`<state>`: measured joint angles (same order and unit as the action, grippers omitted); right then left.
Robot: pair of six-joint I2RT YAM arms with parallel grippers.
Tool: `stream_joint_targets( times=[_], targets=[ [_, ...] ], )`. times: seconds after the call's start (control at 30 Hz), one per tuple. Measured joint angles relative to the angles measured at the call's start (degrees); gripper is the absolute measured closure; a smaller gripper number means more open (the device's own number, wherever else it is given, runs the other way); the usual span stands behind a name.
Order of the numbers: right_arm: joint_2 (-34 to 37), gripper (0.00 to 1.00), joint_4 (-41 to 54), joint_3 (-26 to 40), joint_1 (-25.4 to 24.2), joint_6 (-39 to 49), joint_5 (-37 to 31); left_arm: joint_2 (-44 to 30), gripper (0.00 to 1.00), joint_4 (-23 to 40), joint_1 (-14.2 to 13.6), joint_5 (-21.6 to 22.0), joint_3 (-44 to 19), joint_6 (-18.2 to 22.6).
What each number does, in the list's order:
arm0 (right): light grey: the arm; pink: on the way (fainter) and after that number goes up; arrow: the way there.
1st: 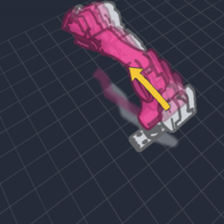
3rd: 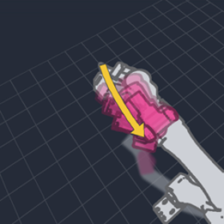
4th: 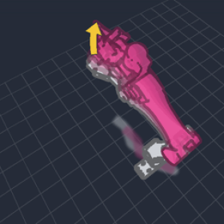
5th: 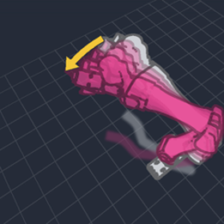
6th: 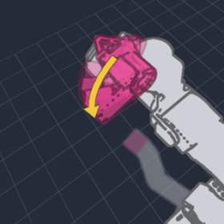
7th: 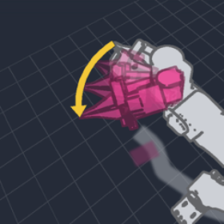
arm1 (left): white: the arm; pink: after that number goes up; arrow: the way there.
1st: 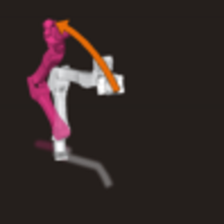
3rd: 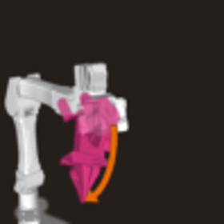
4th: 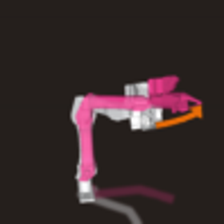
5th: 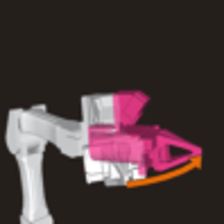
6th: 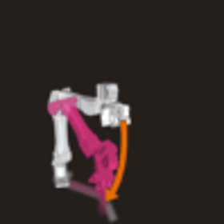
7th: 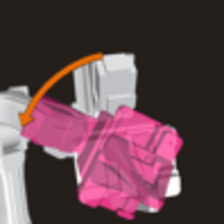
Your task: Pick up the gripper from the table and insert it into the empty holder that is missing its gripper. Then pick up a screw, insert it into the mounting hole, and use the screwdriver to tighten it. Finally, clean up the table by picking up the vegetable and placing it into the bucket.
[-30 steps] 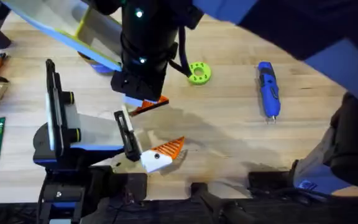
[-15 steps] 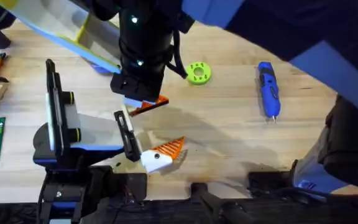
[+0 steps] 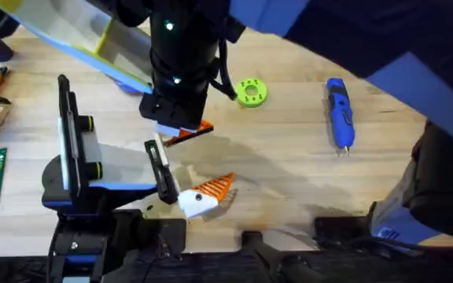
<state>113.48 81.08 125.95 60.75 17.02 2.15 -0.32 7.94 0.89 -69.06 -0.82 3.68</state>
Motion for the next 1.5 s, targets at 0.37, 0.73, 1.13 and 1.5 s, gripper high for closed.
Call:
stream_joint_targets(
  times=[0.37, 0.73, 1.13, 1.5],
  targets=[
    [0.01, 0.995, 0.37, 0.00, 0.00, 0.00, 0.00, 0.00, 0.015, 0.00, 0.00, 0.00, -0.01, 0.00],
    [0.01, 0.995, 0.24, 0.00, 0.00, 0.00, 0.00, 0.02, 0.015, 0.00, 0.00, 0.00, -0.01, 0.00],
    [0.02, 0.995, 0.22, 0.00, 0.09, 0.00, 0.00, 0.00, 0.015, 0.00, 0.00, 0.00, -0.01, 0.00],
    [1.24, 0.995, 0.04, 0.00, 0.48, 0.00, -0.22, 0.00, 0.016, 0.00, 0.00, 0.00, 0.00, -0.02]
  ],
)
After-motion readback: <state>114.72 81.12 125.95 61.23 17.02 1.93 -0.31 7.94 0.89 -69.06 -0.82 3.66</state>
